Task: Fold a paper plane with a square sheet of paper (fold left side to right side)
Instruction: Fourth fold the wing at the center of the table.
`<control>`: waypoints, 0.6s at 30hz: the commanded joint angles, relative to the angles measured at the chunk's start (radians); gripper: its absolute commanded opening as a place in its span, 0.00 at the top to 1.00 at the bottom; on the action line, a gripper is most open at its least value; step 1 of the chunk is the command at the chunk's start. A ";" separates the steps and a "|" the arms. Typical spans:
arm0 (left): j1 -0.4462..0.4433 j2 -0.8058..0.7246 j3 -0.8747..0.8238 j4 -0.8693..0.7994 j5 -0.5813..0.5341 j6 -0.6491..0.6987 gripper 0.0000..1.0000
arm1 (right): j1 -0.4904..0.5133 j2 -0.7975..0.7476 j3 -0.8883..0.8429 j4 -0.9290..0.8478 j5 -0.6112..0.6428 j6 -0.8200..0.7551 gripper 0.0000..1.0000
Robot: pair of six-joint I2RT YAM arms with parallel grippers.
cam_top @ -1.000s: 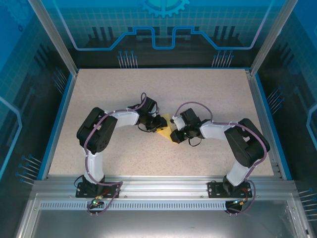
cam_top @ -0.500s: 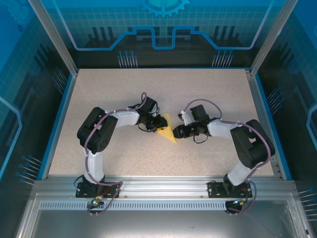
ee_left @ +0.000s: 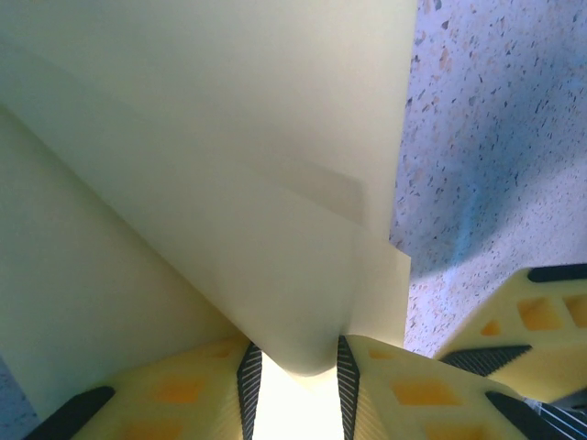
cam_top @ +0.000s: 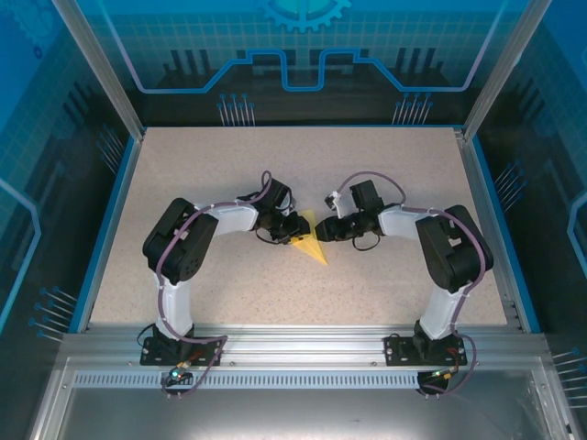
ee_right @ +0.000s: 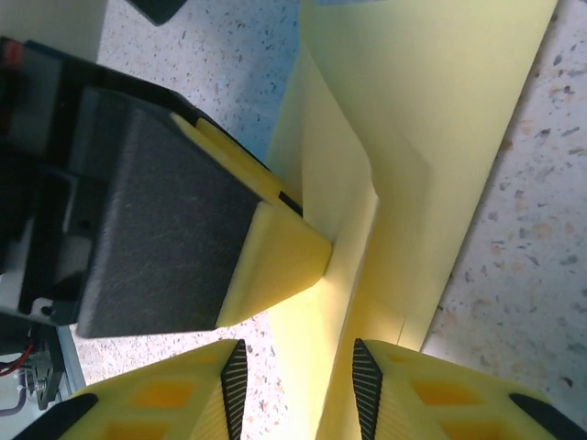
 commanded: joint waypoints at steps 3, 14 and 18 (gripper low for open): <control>-0.007 0.012 0.009 -0.012 0.001 0.010 0.68 | -0.001 0.048 0.051 -0.039 -0.031 0.007 0.64; -0.007 0.009 0.010 -0.013 0.000 0.012 0.68 | 0.010 0.103 0.079 -0.045 -0.054 0.012 0.79; -0.007 0.009 0.008 -0.015 -0.002 0.013 0.68 | 0.007 0.091 0.073 -0.042 -0.043 0.015 0.90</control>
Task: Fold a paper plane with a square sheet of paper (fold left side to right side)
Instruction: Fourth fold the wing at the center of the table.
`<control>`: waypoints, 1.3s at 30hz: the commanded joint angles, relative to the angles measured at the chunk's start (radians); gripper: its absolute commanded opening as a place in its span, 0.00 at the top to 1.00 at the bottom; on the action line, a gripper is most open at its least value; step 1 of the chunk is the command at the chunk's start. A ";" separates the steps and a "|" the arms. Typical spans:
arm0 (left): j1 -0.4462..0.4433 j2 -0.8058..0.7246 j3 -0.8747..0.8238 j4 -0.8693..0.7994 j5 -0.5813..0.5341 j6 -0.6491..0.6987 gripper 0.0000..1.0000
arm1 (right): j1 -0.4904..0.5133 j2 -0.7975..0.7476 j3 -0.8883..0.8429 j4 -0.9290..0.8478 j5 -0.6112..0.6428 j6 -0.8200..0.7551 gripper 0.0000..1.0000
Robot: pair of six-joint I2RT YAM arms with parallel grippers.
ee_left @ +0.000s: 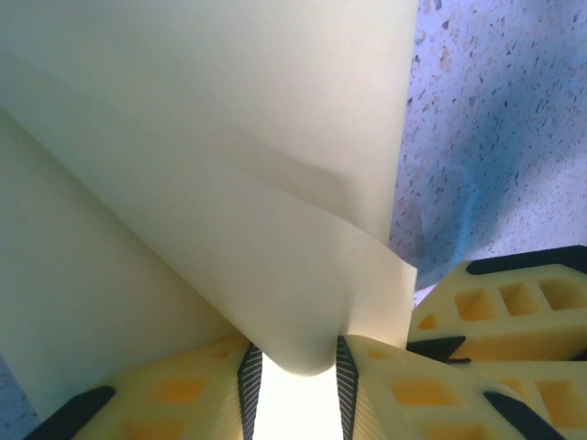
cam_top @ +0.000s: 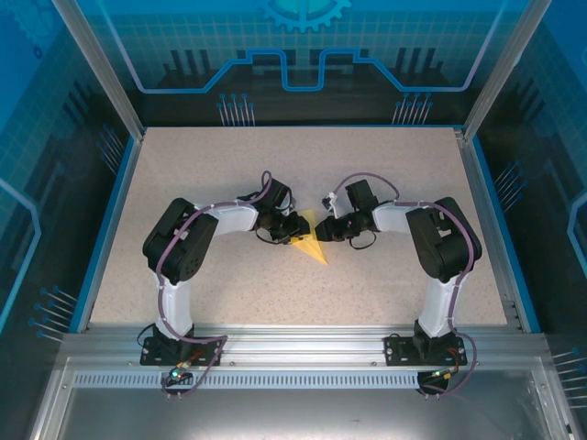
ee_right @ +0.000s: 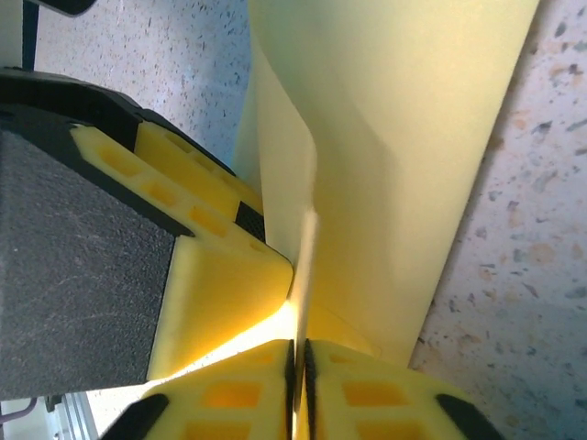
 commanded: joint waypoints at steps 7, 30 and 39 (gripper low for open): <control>-0.007 0.012 0.008 -0.017 -0.004 0.015 0.68 | -0.014 -0.011 -0.005 -0.013 -0.009 0.008 0.95; -0.007 0.012 0.005 -0.020 -0.003 0.014 0.68 | -0.041 0.029 0.001 -0.025 0.006 0.008 0.94; -0.007 0.012 0.006 -0.020 -0.004 0.015 0.68 | -0.038 0.032 -0.031 -0.008 -0.002 0.023 0.94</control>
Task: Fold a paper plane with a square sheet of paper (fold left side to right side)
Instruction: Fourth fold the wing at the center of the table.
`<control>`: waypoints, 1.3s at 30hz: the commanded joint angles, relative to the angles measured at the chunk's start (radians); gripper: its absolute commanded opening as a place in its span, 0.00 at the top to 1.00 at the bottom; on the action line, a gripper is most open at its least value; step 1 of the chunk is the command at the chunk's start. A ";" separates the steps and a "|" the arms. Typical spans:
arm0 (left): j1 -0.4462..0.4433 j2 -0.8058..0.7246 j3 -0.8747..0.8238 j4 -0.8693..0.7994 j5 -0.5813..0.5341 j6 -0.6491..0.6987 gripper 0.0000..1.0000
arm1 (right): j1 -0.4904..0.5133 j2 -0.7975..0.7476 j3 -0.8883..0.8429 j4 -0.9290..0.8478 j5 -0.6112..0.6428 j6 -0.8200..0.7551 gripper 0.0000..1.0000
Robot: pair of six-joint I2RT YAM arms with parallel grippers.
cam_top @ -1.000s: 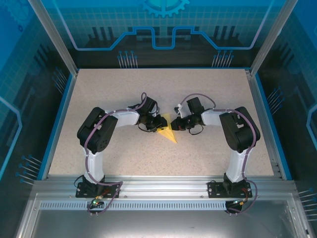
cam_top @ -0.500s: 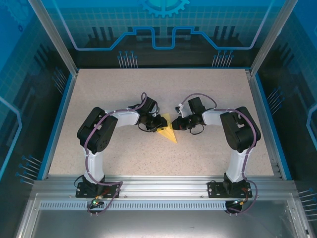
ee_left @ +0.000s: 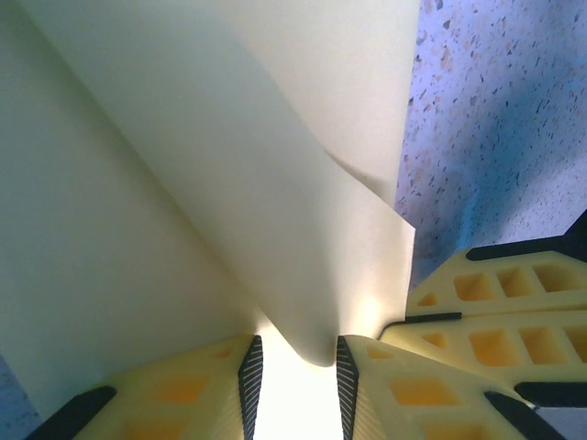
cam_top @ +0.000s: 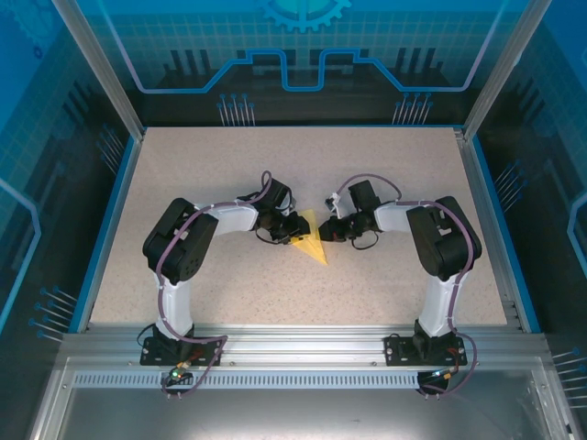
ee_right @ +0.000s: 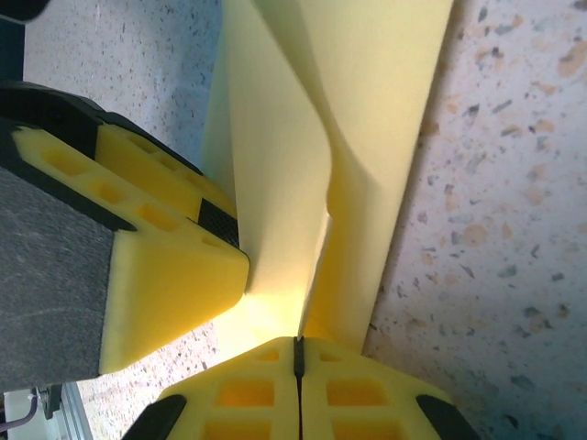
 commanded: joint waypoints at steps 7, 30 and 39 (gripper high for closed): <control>-0.007 0.013 0.006 -0.017 -0.004 0.013 0.68 | -0.014 0.025 -0.032 -0.003 0.003 0.029 0.94; -0.007 0.012 0.008 -0.022 -0.003 0.016 0.68 | -0.003 0.048 0.035 -0.081 0.040 -0.021 0.93; -0.006 -0.020 0.011 -0.026 0.004 0.020 0.67 | -0.001 0.079 0.042 -0.150 0.068 -0.026 0.93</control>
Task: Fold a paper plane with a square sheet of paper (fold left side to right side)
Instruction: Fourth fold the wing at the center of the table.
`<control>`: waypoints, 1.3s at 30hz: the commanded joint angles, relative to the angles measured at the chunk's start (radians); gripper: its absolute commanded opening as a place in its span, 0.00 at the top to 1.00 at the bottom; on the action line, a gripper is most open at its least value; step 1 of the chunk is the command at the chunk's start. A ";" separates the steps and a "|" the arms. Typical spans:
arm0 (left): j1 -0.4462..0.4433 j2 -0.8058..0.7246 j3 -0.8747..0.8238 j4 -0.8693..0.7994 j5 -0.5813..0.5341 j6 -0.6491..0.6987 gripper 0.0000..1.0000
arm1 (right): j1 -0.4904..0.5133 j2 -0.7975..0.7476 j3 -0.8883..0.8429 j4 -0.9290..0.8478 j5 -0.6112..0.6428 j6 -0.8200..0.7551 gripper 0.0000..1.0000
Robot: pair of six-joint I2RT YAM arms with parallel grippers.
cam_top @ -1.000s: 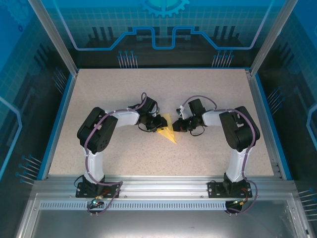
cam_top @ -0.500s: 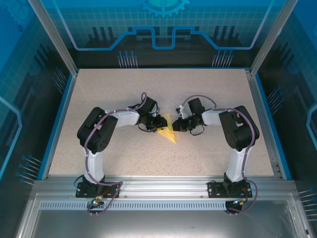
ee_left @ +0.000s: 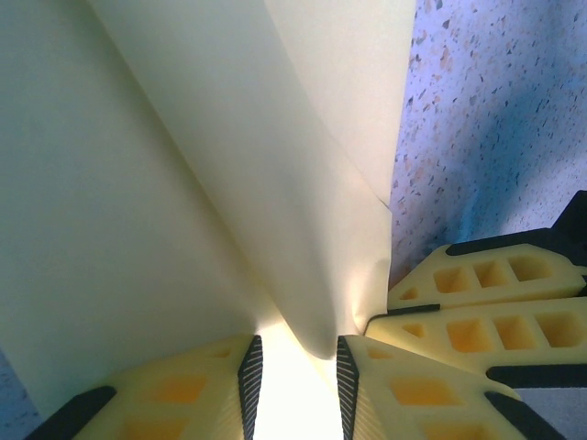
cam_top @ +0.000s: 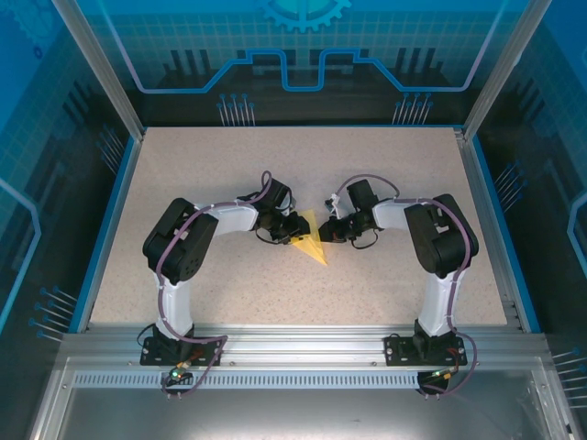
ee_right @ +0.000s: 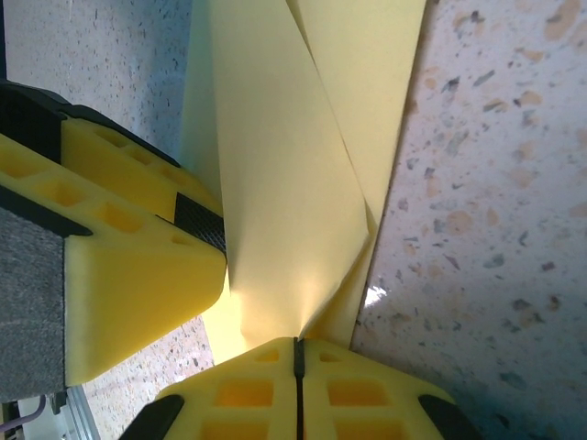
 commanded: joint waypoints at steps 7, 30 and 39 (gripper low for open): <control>-0.002 -0.136 0.048 -0.138 -0.029 0.083 0.64 | -0.002 0.076 0.001 -0.106 0.083 -0.033 0.93; 0.000 0.089 0.186 -0.109 0.040 0.094 0.72 | 0.001 0.086 0.008 -0.118 0.089 -0.044 0.93; 0.001 0.133 0.157 -0.113 0.011 0.086 0.72 | 0.002 0.071 0.008 -0.111 0.079 -0.046 0.92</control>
